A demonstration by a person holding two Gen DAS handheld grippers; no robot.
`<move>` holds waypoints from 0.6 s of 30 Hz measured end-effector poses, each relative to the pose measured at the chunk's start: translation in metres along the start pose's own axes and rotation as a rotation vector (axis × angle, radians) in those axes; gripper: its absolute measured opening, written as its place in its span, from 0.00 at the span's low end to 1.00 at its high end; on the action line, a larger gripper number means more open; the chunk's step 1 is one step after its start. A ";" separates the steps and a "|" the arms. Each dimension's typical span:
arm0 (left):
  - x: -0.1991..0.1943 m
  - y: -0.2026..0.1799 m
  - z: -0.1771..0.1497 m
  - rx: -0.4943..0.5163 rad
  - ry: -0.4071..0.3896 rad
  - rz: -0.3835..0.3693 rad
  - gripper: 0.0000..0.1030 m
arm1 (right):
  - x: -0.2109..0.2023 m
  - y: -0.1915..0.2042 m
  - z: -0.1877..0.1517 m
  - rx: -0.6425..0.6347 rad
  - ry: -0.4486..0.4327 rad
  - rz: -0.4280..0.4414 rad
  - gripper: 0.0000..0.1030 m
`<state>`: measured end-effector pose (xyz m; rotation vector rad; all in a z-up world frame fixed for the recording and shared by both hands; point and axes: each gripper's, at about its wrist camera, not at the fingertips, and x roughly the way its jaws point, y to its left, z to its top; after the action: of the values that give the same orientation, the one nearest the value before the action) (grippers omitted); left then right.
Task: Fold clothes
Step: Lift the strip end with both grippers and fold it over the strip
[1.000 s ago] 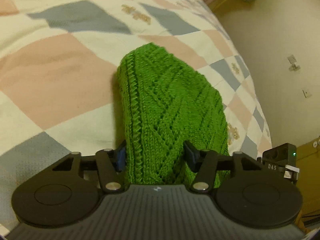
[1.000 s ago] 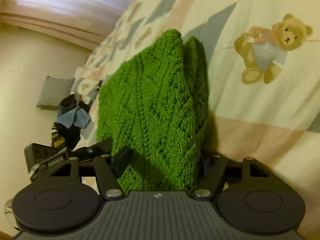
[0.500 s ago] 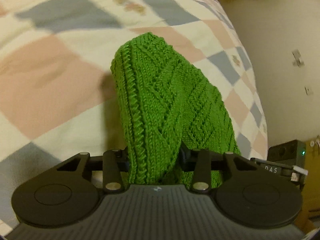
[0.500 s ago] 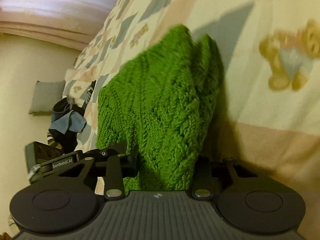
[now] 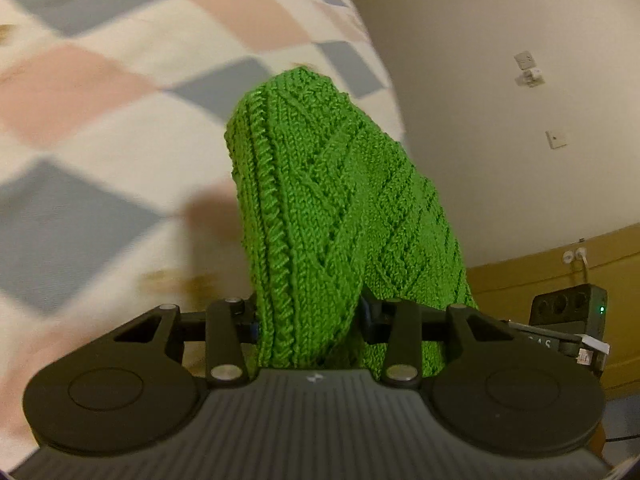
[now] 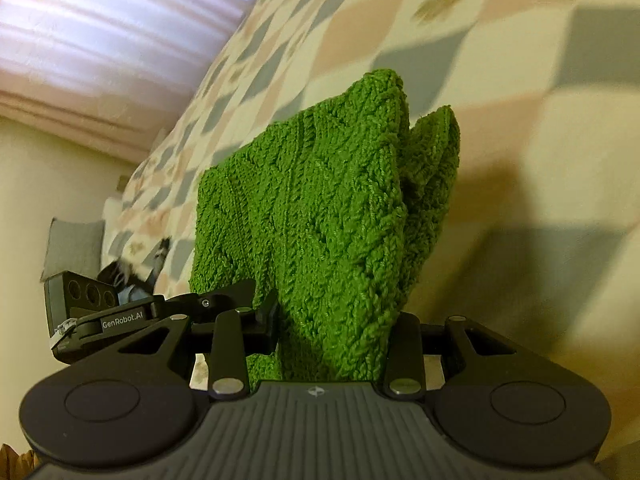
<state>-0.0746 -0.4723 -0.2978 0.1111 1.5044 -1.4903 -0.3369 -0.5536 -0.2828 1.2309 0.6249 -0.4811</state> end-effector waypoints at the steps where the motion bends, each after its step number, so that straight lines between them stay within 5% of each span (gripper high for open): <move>1: 0.019 -0.015 0.005 -0.008 -0.006 -0.009 0.36 | -0.018 -0.015 0.015 -0.007 -0.002 -0.009 0.35; 11: 0.228 -0.142 0.079 -0.055 -0.125 -0.073 0.36 | -0.128 -0.160 0.203 -0.181 0.023 -0.064 0.35; 18: 0.313 -0.153 0.124 -0.045 -0.160 -0.026 0.37 | -0.123 -0.234 0.293 -0.226 0.017 -0.048 0.35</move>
<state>-0.2688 -0.7789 -0.3673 -0.0539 1.4139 -1.4496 -0.5275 -0.8986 -0.3063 1.0089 0.7048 -0.4273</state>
